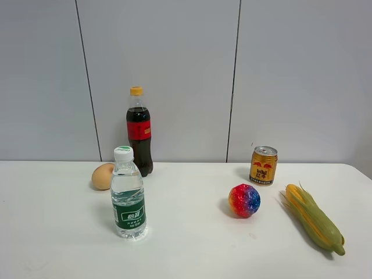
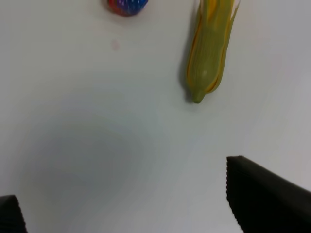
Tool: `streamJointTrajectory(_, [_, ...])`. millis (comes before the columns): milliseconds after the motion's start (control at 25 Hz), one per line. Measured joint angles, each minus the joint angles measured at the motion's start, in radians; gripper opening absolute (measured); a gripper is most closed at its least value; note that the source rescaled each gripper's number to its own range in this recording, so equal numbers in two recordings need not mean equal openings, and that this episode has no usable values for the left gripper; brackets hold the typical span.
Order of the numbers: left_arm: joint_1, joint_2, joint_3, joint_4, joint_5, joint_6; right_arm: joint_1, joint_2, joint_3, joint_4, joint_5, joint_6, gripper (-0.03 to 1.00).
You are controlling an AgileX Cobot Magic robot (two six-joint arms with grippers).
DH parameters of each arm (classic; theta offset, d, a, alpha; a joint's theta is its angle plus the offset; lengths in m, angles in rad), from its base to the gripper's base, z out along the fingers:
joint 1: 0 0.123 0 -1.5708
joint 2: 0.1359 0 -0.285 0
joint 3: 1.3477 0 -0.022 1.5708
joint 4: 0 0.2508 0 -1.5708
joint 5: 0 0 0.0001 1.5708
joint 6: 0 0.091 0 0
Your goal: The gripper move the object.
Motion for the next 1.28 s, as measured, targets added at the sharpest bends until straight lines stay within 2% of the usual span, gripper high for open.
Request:
streamJointTrajectory(280, [0.000,0.000,0.000,0.000,0.000,0.000,0.000,-0.080,0.016,-0.083,0.028,0.046,0.66])
streamJointTrajectory(1280, [0.000,0.000,0.000,0.001,0.000,0.000,-0.010,-0.242,0.019,-0.089,0.032,0.153,0.66])
